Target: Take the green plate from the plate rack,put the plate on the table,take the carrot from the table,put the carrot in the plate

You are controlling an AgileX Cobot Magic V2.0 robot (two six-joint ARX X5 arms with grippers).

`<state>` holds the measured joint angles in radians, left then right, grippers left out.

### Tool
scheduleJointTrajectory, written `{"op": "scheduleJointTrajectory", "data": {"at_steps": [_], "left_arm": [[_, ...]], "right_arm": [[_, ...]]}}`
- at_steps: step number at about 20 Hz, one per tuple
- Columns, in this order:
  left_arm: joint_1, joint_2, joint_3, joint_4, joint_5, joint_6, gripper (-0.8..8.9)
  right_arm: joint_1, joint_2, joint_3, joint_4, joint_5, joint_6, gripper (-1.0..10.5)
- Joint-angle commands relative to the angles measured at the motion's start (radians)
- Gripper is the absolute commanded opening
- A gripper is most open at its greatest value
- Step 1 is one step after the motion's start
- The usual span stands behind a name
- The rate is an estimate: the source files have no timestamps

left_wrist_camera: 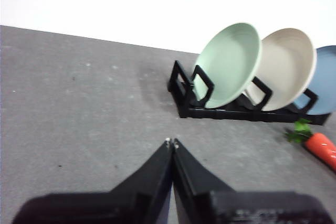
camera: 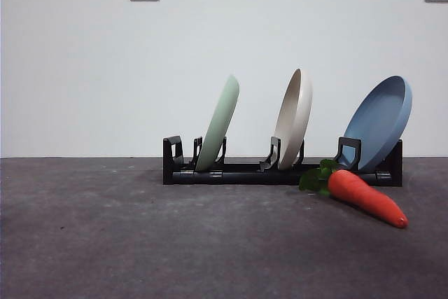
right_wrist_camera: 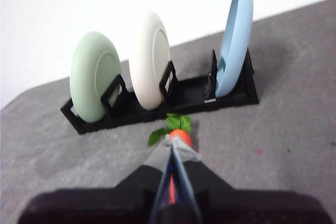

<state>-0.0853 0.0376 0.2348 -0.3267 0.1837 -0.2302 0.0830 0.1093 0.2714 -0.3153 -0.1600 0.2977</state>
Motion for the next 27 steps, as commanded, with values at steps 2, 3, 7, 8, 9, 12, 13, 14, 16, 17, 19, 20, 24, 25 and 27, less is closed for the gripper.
{"op": "scheduleJointTrajectory", "data": {"at_steps": [2, 3, 7, 8, 9, 12, 13, 14, 16, 17, 19, 20, 24, 25, 27], "left_arm": [[0.002, 0.045, 0.09, -0.058, 0.064, -0.01, -0.08], [0.002, 0.063, 0.118, -0.08, 0.088, -0.009, -0.07], [0.002, 0.14, 0.224, -0.173, 0.167, 0.003, -0.08], [0.002, 0.161, 0.252, -0.198, 0.192, 0.018, -0.08], [0.002, 0.181, 0.279, -0.223, 0.218, 0.034, -0.08], [0.002, 0.237, 0.353, -0.296, 0.294, 0.073, -0.08], [0.002, 0.252, 0.373, -0.316, 0.313, 0.086, -0.08], [0.002, 0.269, 0.395, -0.338, 0.332, 0.1, -0.08], [0.002, 0.294, 0.433, -0.384, 0.369, 0.116, -0.08], [0.002, 0.312, 0.462, -0.423, 0.397, 0.14, -0.08], [0.002, 0.335, 0.507, -0.495, 0.442, 0.184, -0.08], [0.002, 0.344, 0.526, -0.53, 0.454, 0.205, -0.08], [0.002, 0.346, 0.541, -0.578, 0.45, 0.209, 0.13], [0.002, 0.346, 0.541, -0.585, 0.45, 0.207, 0.8], [0.002, 0.348, 0.541, -0.597, 0.449, 0.204, 4.18]], "right_arm": [[-0.002, 0.078, 0.12, -0.097, -0.064, -0.04, -0.1], [-0.002, 0.105, 0.157, -0.134, -0.088, -0.06, -0.1], [-0.001, 0.211, 0.296, -0.296, -0.158, -0.153, -0.1], [-0.001, 0.24, 0.333, -0.343, -0.169, -0.181, -0.1], [-0.001, 0.268, 0.371, -0.39, -0.186, -0.211, -0.1], [-0.001, 0.346, 0.469, -0.522, -0.229, -0.293, -0.1], [-0.001, 0.368, 0.495, -0.558, -0.238, -0.317, -0.1], [-0.001, 0.391, 0.523, -0.6, -0.244, -0.338, -0.1], [-0.001, 0.43, 0.568, -0.669, -0.274, -0.375, -0.1], [-0.001, 0.455, 0.597, -0.718, -0.311, -0.395, -0.1], [-0.001, 0.486, 0.631, -0.792, -0.367, -0.427, -0.1], [-0.001, 0.495, 0.637, -0.817, -0.379, -0.44, -0.1], [-0.001, 0.498, 0.637, -0.819, -0.385, -0.445, 0.3], [-0.001, 0.498, 0.637, -0.819, -0.385, -0.445, 1.2], [-0.001, 0.498, 0.637, -0.816, -0.385, -0.422, 4.5]]}}
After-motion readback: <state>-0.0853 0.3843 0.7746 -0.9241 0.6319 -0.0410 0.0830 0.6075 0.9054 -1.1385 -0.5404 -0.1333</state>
